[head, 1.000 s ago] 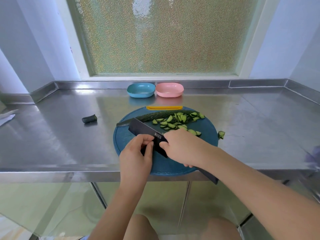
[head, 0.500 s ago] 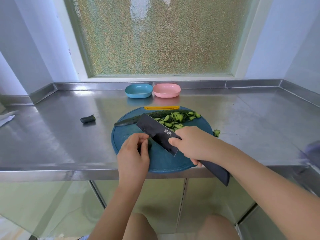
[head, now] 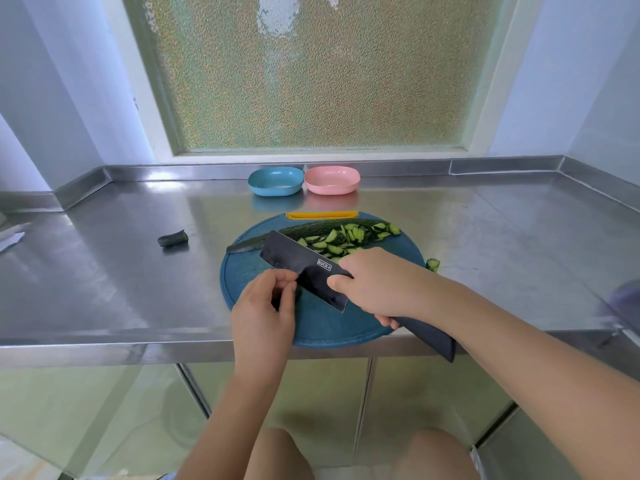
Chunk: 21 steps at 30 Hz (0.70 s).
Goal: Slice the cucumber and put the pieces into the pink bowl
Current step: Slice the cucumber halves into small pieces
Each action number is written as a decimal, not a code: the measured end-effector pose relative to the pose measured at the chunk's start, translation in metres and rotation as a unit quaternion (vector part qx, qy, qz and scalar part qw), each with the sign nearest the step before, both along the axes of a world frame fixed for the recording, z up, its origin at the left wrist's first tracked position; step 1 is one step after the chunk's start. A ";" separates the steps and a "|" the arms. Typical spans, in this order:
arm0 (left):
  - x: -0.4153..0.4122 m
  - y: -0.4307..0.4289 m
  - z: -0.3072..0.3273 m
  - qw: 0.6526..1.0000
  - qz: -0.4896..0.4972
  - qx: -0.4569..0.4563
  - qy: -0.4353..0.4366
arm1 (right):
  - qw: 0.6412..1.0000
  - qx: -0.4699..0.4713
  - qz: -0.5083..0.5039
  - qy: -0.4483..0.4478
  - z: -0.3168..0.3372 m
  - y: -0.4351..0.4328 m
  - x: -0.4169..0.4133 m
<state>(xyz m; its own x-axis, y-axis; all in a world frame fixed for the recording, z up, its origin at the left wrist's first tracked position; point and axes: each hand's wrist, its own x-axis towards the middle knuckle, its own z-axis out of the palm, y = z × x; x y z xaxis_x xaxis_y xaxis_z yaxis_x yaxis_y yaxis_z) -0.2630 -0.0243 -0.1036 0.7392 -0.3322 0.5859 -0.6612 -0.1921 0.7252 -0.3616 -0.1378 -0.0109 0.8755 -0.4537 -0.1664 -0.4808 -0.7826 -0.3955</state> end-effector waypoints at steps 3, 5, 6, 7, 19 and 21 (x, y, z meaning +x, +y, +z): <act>0.001 0.000 0.000 1.000 -0.003 0.003 -0.001 | 1.000 -0.006 0.003 0.002 0.001 0.001 0.000; 0.001 0.000 0.000 1.000 -0.003 0.000 -0.005 | 1.000 -0.007 0.004 0.003 0.001 0.001 0.000; 0.001 0.000 0.000 1.000 -0.004 -0.001 -0.004 | 1.000 -0.005 0.005 0.003 0.000 0.001 0.000; 0.002 0.000 -0.001 1.000 -0.004 -0.003 -0.003 | 1.000 -0.003 0.006 0.002 0.000 0.000 0.001; 0.002 0.001 0.000 1.000 -0.001 0.004 -0.015 | 1.000 0.018 0.007 0.020 -0.004 -0.003 0.011; 0.001 0.001 0.000 1.000 0.001 0.005 -0.012 | 0.999 0.021 0.009 0.026 -0.010 0.001 0.016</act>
